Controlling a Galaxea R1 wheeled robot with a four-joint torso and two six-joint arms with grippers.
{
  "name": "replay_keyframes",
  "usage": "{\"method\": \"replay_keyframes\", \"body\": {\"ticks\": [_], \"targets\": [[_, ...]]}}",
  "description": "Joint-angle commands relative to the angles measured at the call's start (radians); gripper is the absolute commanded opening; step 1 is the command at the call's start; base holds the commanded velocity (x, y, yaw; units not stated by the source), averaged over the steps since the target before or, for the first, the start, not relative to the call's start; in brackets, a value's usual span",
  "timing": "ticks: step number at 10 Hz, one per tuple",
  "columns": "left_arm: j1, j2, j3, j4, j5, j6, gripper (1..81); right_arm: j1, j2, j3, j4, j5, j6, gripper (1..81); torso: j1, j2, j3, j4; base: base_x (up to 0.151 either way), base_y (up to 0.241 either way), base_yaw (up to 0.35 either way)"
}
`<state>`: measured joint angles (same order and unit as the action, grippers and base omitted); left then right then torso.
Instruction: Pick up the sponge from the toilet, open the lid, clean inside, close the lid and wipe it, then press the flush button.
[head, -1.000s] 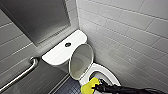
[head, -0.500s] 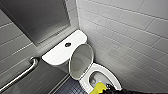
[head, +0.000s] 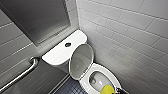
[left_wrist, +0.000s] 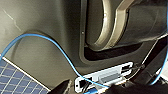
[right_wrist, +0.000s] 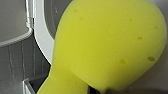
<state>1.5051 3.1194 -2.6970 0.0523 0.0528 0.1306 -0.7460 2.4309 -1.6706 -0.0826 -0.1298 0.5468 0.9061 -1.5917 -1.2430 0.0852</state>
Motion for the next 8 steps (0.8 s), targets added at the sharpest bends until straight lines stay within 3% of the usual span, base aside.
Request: {"method": "replay_keyframes", "body": {"ticks": [1, 6, 8], "targets": [[0.031, 0.004, 0.008, -0.003, 0.093, 0.006, 81.1, 0.038, -0.144, 0.098, -0.013, -0.045, -0.001, 1.0, 0.000, 0.000, 0.000, 0.000, 0.000, 0.000, 0.000], [0.031, 0.003, 0.008, -0.002, 0.079, 0.009, 81.1, 0.022, -0.318, 0.229, -0.009, 0.001, 0.001, 1.0, 0.000, 0.000, 0.000, 0.000, 0.000, 0.000, 0.000], [0.031, 0.003, 0.008, -0.003, 0.073, 0.015, 81.1, 0.096, -0.330, 0.292, -0.006, 0.006, 0.005, 1.0, 0.000, 0.000, 0.000, 0.000, 0.000, 0.000, 0.000]]}}
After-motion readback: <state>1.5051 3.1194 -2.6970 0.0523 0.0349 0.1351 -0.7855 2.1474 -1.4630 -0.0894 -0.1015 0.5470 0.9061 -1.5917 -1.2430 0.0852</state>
